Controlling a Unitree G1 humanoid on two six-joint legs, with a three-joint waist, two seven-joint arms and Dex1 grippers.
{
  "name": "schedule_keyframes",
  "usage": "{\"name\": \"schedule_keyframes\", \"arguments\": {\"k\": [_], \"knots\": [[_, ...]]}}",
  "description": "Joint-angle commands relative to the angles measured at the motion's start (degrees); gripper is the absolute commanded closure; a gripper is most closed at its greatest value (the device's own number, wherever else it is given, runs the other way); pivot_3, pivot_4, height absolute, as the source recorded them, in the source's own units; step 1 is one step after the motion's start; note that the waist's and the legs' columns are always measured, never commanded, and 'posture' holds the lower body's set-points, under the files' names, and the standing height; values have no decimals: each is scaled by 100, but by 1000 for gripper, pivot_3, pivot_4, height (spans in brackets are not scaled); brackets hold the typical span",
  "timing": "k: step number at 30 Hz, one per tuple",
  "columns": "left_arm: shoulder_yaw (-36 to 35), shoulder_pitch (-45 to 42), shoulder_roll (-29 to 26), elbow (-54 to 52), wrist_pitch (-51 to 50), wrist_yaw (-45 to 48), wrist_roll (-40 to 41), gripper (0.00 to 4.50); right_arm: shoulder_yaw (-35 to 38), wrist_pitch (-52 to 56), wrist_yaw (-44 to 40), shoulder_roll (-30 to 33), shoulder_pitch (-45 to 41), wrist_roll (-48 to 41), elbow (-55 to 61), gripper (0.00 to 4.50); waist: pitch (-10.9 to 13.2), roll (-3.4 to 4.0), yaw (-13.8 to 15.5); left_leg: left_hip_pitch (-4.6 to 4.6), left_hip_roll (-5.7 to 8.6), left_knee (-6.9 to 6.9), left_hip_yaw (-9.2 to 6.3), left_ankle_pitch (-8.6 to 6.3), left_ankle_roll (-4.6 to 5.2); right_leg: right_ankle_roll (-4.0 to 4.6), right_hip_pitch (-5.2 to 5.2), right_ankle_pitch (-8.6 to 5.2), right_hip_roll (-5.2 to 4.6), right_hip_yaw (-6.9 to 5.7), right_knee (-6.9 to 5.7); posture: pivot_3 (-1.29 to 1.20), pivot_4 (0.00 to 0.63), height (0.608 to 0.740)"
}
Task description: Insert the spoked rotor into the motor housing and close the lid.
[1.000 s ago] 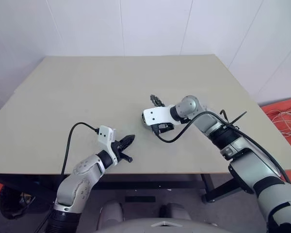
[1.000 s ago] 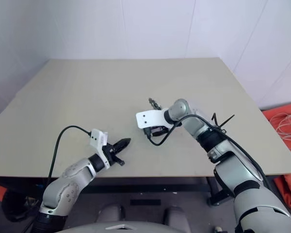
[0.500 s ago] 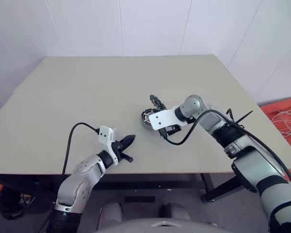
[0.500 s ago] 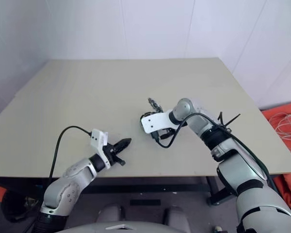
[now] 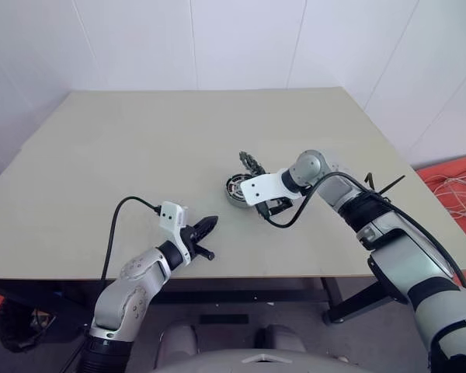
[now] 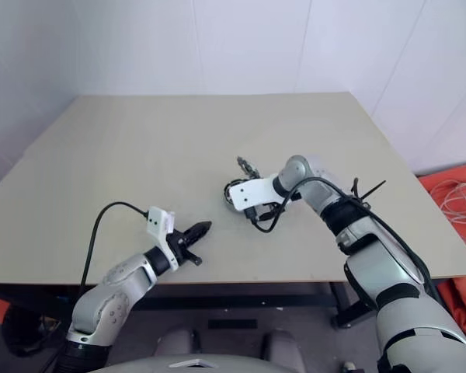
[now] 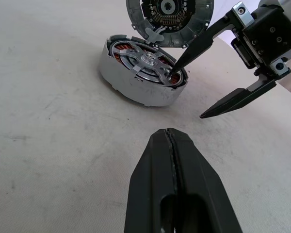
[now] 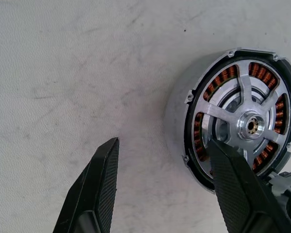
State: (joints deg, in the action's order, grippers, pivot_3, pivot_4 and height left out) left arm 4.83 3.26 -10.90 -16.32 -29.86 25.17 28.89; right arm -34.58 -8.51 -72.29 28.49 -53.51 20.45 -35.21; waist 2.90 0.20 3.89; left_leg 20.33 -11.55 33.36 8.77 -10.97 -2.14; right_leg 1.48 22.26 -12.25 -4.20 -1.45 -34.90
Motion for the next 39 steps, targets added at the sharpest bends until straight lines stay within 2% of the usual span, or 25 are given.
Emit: {"name": "schedule_keyframes", "arguments": {"k": [1,4,11,12,21,28,39], "knots": [[-5,-22,4,-172,60,11,-17,4500,134,-88,52,-49,-232,39,-94,1198,0,0,0,0,0,0,0,0,0,0,0,0,0,0,0,0,0,740],[-6,-18,4,-176,61,9,-18,4500,151,-103,45,-79,-244,47,-124,1786,0,0,0,0,0,0,0,0,0,0,0,0,0,0,0,0,0,740],[-13,-13,13,-179,65,-4,-20,4500,172,-146,23,-91,-231,56,-127,4304,-1,-1,0,0,0,0,0,-1,1,1,-1,0,0,-1,0,0,0,740],[-15,-16,15,-176,66,-5,-20,4500,178,-153,19,-95,-230,59,-128,4476,0,-1,0,0,-1,0,0,-1,1,1,-1,-1,0,-1,0,0,0,740],[-30,-27,14,-157,67,2,-12,4500,390,139,-230,-116,0,-261,359,4476,0,-1,0,6,-1,3,0,-1,2,2,3,0,0,-2,-1,0,0,740],[-45,-71,22,-103,62,18,1,4500,842,1800,-542,134,562,-642,1922,4476,0,0,8,28,-2,3,-2,-5,11,8,19,-3,1,-5,0,0,0,740],[-20,-207,54,67,54,122,22,4500,925,4180,-703,974,1305,-884,4000,4476,1,1,23,15,-2,5,-4,-4,10,7,10,-3,0,-4,-2,0,0,740]]}}
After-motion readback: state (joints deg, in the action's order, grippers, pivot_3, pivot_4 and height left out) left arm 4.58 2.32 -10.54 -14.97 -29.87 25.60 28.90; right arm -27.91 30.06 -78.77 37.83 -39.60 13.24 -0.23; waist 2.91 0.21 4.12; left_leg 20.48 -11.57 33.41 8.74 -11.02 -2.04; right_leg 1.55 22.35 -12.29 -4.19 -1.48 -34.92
